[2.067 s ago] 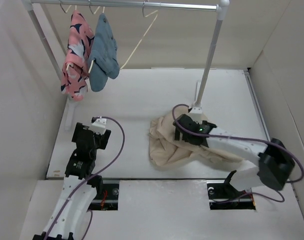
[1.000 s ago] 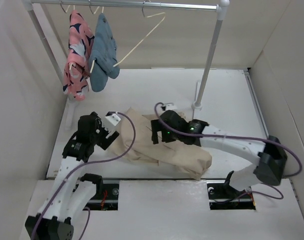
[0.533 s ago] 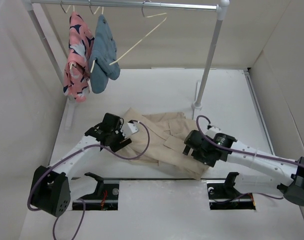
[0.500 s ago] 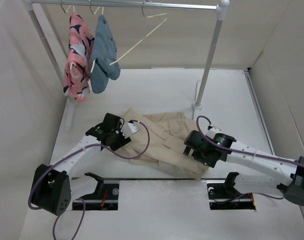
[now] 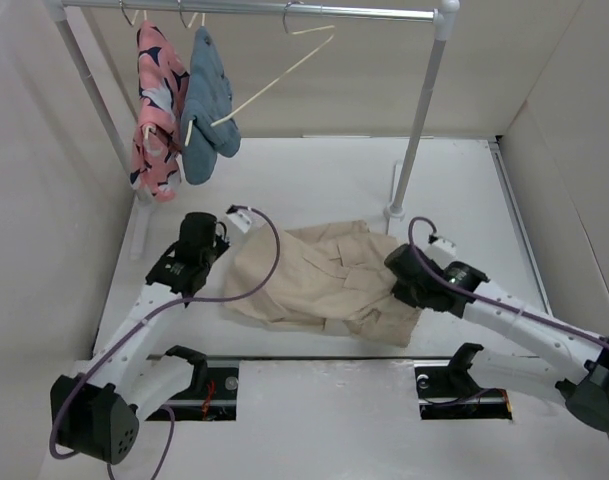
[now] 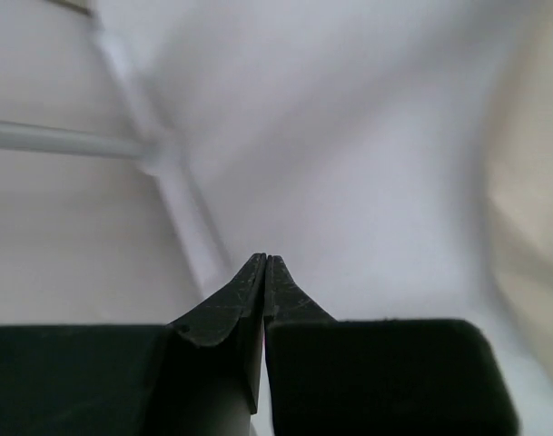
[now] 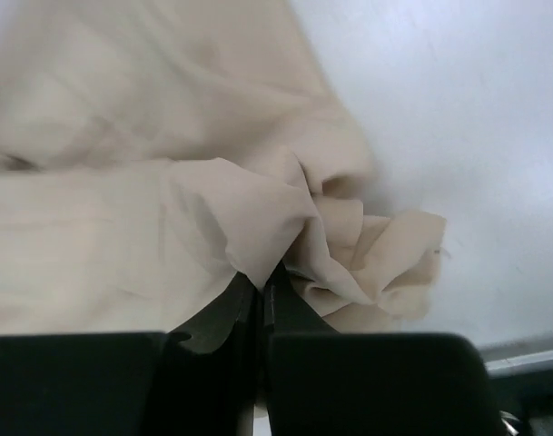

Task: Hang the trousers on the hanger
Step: Flatten out the trousers at the center of the board.

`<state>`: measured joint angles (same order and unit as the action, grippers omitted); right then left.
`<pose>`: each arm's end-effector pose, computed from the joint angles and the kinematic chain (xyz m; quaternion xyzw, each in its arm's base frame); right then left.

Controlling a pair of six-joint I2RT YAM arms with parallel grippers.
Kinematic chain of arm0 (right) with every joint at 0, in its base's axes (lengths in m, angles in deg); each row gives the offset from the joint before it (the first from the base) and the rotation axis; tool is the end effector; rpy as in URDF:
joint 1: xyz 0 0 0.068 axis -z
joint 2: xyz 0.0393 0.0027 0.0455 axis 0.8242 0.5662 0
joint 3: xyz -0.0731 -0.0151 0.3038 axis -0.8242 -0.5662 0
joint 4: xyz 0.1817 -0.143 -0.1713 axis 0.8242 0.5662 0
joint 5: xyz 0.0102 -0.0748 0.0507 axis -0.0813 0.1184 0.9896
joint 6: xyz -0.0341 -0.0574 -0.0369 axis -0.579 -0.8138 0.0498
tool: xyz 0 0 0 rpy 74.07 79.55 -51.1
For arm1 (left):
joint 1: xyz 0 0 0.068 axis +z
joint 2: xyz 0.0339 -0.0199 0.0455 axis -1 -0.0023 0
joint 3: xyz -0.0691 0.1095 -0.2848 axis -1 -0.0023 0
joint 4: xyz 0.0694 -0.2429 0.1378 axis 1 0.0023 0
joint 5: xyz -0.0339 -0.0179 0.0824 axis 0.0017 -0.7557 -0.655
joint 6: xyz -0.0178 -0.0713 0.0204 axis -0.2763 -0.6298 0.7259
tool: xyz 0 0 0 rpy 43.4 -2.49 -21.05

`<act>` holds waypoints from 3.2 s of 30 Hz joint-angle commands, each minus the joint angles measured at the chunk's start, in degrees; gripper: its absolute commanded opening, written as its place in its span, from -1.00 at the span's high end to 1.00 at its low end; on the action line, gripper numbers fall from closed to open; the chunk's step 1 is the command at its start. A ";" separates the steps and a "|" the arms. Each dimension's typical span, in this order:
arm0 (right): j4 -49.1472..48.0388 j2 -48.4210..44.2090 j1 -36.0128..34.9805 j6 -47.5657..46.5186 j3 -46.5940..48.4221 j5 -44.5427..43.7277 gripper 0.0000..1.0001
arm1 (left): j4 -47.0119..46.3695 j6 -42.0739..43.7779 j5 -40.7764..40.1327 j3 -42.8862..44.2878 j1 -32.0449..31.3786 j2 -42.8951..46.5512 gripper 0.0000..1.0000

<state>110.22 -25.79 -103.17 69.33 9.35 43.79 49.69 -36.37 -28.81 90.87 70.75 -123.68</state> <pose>0.1508 0.1235 0.2399 0.2424 0.9244 0.0579 0.2886 0.2286 -0.0643 0.2714 0.3827 0.7888 0.1790 0.4464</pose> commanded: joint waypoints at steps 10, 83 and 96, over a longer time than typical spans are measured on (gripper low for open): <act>-13.33 10.50 7.49 -32.09 37.00 -4.05 1.00 | 18.45 -0.71 15.15 14.01 -4.41 -2.03 -0.06; -16.18 4.09 23.95 -16.33 13.95 -6.10 1.00 | 44.92 3.57 18.26 15.29 -12.26 2.11 -0.10; -15.45 -7.69 18.65 -46.13 18.02 -14.06 1.00 | 16.72 -9.32 9.72 10.74 -11.74 0.02 -0.68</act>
<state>95.16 -31.82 -84.85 32.52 27.62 32.38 78.10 -37.81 -12.18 103.46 58.21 -117.82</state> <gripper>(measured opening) 0.089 0.850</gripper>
